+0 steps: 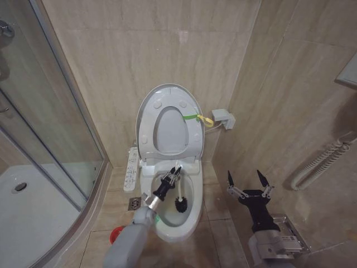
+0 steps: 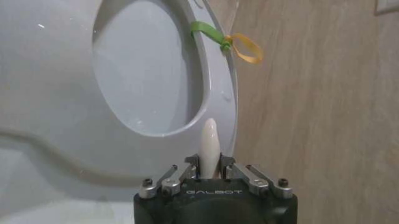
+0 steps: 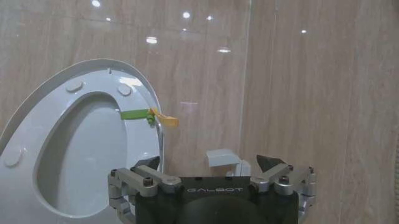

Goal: Open the toilet lid, clean the toilet bowl with a toilet brush, close the toilet lid, and flush.

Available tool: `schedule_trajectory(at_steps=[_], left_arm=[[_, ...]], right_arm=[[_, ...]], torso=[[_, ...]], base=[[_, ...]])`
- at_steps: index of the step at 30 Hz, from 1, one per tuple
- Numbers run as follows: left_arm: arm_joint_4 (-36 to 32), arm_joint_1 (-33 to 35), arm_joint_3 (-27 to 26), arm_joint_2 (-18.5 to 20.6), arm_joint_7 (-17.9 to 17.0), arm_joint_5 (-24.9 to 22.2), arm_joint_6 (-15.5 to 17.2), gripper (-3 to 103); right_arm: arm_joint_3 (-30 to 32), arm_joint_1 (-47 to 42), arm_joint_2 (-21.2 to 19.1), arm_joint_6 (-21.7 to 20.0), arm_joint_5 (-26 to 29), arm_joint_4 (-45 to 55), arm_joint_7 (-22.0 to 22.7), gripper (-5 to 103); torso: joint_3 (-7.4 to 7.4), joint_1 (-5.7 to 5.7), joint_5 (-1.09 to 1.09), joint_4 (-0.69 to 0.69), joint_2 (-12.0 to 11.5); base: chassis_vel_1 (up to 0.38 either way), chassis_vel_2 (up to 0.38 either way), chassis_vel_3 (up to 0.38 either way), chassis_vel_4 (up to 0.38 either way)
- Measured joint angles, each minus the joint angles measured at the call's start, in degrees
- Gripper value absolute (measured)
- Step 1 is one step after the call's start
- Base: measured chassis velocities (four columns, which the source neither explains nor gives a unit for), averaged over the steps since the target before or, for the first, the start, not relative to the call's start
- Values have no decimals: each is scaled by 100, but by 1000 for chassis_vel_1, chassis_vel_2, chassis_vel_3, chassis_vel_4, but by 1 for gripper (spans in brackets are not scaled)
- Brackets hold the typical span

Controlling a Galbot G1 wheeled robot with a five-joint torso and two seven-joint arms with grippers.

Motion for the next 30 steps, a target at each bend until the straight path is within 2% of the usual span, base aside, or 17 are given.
schedule_trajectory(at_steps=[8, 16, 21, 25, 30], left_arm=[[-499, 582, -75, 317, -19, 93, 28, 21], [-830, 855, -327, 332, -80, 147, 68, 21], [-1047, 1131, -667, 342, -139, 288, 112, 21], [-987, 1251, -912, 436, -115, 794, 29, 21], [-943, 1060, -968, 599, -53, 1173, -52, 21]], right_arm=[[0, 0, 0, 0, 0, 0, 0, 100], [0, 0, 0, 0, 0, 0, 0, 100], [0, 0, 0, 0, 0, 0, 0, 100], [0, 0, 0, 0, 0, 0, 0, 100], [0, 0, 0, 0, 0, 0, 0, 100]], torso=[[-1, 0, 0, 1, 0], [0, 0, 0, -1, 0], [0, 0, 0, -1, 0], [0, 0, -1, 0, 0], [0, 0, -1, -1, 0]], base=[[0, 0, 0, 0], [0, 0, 0, 0], [0, 0, 0, 0], [0, 0, 0, 0], [0, 0, 0, 0]])
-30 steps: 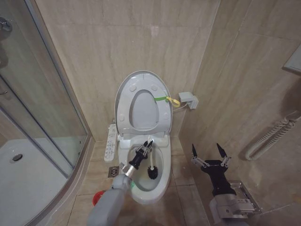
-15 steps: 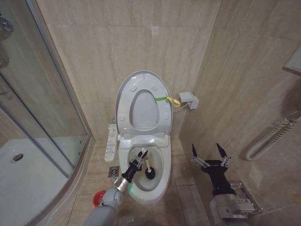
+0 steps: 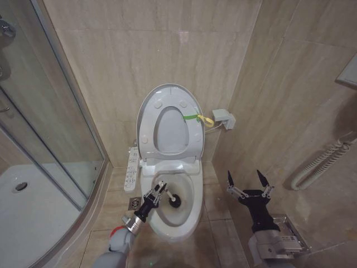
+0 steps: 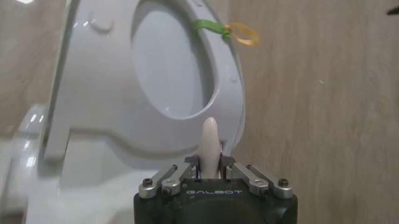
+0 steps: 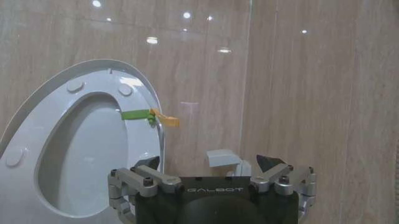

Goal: Open the toilet lid, clean the toilet bowl with a toilet brush, close the toilet lid, and flush.

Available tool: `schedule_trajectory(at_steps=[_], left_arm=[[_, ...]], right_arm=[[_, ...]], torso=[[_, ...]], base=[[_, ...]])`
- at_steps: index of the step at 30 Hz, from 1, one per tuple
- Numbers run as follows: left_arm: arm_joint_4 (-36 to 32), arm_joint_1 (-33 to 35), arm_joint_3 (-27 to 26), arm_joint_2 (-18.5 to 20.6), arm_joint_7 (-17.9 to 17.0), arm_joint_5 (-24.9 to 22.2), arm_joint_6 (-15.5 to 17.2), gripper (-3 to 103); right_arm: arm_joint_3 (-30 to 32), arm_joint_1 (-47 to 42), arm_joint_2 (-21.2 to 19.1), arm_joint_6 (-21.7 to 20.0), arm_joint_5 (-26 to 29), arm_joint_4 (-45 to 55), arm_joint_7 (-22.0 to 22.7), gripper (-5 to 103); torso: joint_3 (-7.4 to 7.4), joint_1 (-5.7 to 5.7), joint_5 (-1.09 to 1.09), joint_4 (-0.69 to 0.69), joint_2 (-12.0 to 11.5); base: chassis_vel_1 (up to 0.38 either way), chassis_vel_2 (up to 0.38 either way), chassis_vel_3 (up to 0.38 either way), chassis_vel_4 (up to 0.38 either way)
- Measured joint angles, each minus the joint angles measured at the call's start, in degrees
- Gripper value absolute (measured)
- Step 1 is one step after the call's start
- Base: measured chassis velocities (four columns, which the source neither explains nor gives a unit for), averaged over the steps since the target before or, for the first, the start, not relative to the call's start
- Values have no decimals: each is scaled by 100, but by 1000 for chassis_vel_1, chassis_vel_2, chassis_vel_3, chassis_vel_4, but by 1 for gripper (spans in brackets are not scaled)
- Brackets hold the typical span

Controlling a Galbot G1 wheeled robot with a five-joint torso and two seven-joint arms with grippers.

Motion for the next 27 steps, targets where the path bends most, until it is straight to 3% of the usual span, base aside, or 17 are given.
schedule_trajectory(at_steps=[8, 17, 27], left_arm=[[239, -570, 441, 260, 40, 84, -16, 21], [1505, -1172, 641, -127, 224, 130, -154, 21], [1127, -1506, 1057, -303, 54, -370, -8, 21]], right_arm=[[0, 0, 0, 0, 0, 0, 0, 100], [0, 0, 0, 0, 0, 0, 0, 100], [0, 0, 0, 0, 0, 0, 0, 100]], torso=[[0, 0, 1, 1, 0], [0, 0, 2, 2, 0], [0, 1, 3, 0, 0]], base=[[0, 0, 0, 0], [0, 0, 0, 0], [0, 0, 0, 0]])
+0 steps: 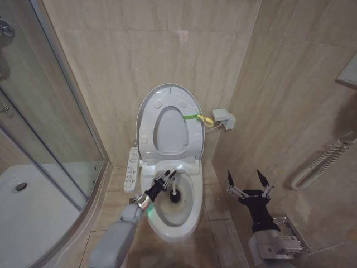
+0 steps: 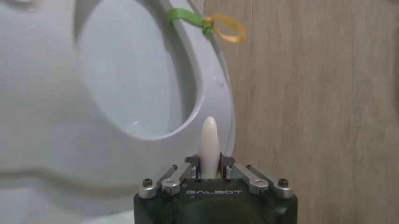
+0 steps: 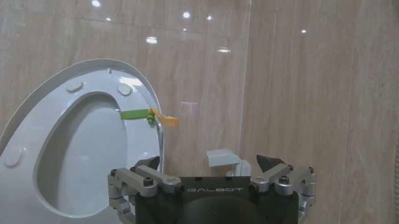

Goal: Open the toilet lid, clean the toilet bowl with a toilet brush, close the toilet lid, and flush.

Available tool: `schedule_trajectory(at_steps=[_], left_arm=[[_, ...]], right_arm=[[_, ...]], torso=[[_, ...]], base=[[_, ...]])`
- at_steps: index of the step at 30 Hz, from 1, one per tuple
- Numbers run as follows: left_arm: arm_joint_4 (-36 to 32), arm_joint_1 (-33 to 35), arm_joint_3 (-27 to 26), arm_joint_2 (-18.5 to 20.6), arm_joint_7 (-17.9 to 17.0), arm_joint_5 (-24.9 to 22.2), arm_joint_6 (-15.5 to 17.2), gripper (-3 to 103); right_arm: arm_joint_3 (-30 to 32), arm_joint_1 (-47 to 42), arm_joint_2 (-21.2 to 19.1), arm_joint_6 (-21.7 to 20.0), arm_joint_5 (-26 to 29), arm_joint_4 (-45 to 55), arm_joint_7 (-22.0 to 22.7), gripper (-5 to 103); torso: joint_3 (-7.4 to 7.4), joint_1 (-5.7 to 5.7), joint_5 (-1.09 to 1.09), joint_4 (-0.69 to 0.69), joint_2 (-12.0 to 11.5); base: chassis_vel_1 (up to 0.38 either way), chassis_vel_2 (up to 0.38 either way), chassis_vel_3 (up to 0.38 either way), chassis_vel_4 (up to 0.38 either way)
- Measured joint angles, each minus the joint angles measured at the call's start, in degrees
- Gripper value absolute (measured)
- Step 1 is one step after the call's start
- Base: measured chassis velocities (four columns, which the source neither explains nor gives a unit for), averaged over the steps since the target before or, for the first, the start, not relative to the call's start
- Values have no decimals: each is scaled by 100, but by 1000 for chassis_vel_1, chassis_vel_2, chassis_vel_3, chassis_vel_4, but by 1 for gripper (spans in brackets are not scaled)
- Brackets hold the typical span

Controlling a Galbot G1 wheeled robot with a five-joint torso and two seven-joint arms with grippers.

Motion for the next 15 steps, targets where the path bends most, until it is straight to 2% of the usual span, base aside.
schedule_trajectory(at_steps=[7, 15], left_arm=[[176, 104, -36, -333, 18, -35, 7, 21], [383, 203, -296, -466, 139, -3, -84, 21]], right_arm=[[0, 0, 0, 0, 0, 0, 0, 100], [0, 0, 0, 0, 0, 0, 0, 100]], torso=[[0, 0, -1, 1, 0], [-1, -1, -1, 2, 0]], base=[[0, 0, 0, 0], [0, 0, 0, 0]])
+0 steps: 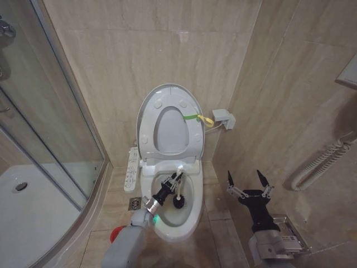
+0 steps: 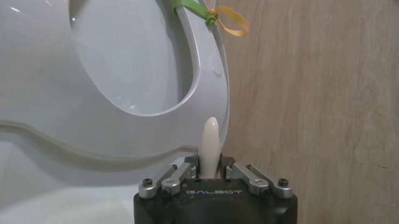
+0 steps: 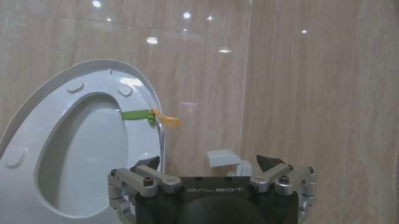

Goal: Open the toilet lid, clean the toilet bowl with a toilet brush, close the toilet lid, and flush.

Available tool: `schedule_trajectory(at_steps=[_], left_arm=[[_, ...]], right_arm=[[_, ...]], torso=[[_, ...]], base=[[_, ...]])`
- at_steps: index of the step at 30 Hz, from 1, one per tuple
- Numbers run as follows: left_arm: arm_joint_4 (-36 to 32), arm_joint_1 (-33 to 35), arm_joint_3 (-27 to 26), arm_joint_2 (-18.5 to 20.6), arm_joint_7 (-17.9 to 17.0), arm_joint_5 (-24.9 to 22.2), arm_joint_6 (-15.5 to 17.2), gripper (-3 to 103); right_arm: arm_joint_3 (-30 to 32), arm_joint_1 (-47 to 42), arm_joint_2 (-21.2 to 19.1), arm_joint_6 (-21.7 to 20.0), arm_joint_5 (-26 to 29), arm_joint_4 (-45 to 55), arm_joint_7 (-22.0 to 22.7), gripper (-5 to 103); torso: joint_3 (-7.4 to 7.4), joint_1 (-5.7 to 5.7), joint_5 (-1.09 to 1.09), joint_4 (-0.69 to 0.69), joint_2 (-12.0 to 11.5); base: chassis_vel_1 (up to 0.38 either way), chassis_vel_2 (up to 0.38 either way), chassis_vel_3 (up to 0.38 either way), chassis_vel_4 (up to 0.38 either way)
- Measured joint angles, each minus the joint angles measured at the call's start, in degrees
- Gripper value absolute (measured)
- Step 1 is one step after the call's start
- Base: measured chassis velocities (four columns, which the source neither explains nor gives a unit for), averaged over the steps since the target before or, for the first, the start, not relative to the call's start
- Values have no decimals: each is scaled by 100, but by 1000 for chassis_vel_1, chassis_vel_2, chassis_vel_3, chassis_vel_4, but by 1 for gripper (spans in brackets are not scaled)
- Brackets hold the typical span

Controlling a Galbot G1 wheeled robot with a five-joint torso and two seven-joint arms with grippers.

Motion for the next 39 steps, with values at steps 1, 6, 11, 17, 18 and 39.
schedule_trajectory(at_steps=[1, 6, 11, 17, 18, 39], left_arm=[[-53, -10, 1, 3, -4, -4, 5, 21], [-370, -63, 54, -22, -80, -153, 56, 21], [-397, 174, -139, -204, -80, -205, 50, 21], [-394, 338, -389, -154, 34, -40, -48, 21], [-436, 342, -401, -134, 34, -14, -58, 21], [-111, 296, -650, -619, 192, 114, -485, 21]], right_arm=[[0, 0, 0, 0, 1, 0, 0, 100], [0, 0, 0, 0, 0, 0, 0, 100], [0, 0, 0, 0, 0, 0, 0, 100], [0, 0, 0, 0, 0, 0, 0, 100], [0, 0, 0, 0, 0, 0, 0, 100], [0, 0, 0, 0, 0, 0, 0, 100]], torso=[[0, 0, 0, 0, 0], [0, 0, 0, -4, 0], [0, 0, -1, -1, 0], [0, 0, -1, 0, 0], [1, 0, -1, 0, 0], [0, 0, 0, -1, 0]], base=[[0, 0, 0, 0], [0, 0, 0, 0], [0, 0, 0, 0], [0, 0, 0, 0], [0, 0, 0, 0], [0, 0, 0, 0]])
